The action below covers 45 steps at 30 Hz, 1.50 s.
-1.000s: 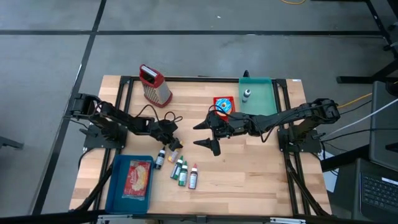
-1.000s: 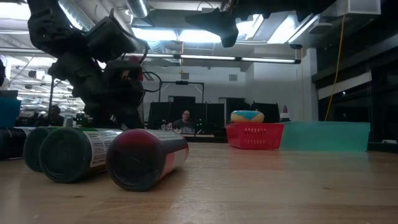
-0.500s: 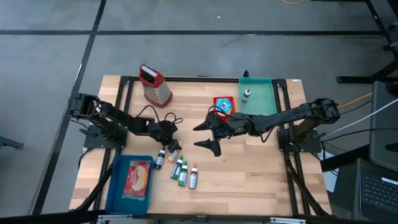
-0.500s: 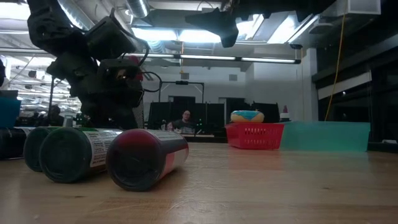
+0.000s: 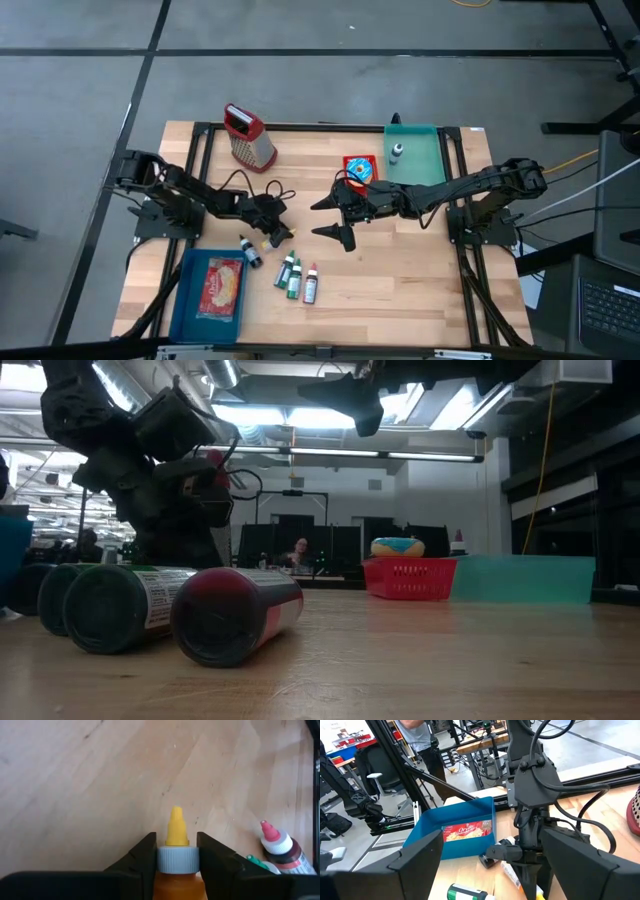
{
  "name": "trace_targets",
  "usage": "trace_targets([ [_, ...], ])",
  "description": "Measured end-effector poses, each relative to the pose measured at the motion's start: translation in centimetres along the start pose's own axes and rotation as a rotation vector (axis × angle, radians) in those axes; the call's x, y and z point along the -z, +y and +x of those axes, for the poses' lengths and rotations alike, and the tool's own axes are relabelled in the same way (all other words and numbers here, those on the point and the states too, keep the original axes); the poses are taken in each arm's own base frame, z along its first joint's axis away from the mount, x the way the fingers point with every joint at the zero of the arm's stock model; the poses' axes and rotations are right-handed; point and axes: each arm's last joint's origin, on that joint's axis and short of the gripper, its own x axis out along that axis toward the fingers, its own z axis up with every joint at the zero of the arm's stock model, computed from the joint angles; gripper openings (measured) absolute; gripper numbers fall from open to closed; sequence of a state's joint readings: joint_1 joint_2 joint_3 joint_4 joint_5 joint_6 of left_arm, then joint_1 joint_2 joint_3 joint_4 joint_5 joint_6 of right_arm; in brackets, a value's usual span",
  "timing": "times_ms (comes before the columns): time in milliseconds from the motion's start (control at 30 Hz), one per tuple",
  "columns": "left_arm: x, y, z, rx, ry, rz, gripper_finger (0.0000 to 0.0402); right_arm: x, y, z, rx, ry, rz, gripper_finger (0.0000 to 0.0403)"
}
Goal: Pick & Place Food Item
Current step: Put the yellow food coloring bottle into the green bin
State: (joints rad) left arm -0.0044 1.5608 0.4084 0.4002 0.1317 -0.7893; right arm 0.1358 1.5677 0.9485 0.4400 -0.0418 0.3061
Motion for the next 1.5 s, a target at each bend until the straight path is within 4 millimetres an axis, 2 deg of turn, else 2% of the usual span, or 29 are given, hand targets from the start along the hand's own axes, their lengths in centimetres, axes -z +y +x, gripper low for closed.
trace_targets([
  [533, -4.1, -2.1, -1.2, 0.229, -0.422, 0.203, 0.011, 0.0, 0.1, 0.0, -0.027, 0.008, 0.005, 0.0341],
  [867, -6.2, -3.9, -3.4, 0.311, -0.787, 0.428, 0.011, 0.0, 0.1, 0.0, -0.029, 0.008, 0.008, 0.0341],
  [1067, -6.9, -5.2, -5.2, 0.444, -0.987, 0.555, 0.011, 0.0, 0.1, 0.0, -0.027, 0.007, 0.0, 0.0341],
  [1200, -7.0, -5.6, -6.0, 0.494, -1.065, 0.613, 0.011, 0.0, -0.1, 0.0, 0.023, -0.009, 0.001, 0.0341],
  [1333, -7.1, -6.0, -6.1, 0.531, -1.071, 0.653, 0.011, -0.1, -0.2, 0.0, 0.069, -0.029, -0.002, 0.0341],
  [1500, -7.4, -7.1, -6.4, 0.566, -1.099, 0.738, 0.011, -0.5, 0.1, 0.0, 0.013, -0.055, -0.009, 0.0341],
])
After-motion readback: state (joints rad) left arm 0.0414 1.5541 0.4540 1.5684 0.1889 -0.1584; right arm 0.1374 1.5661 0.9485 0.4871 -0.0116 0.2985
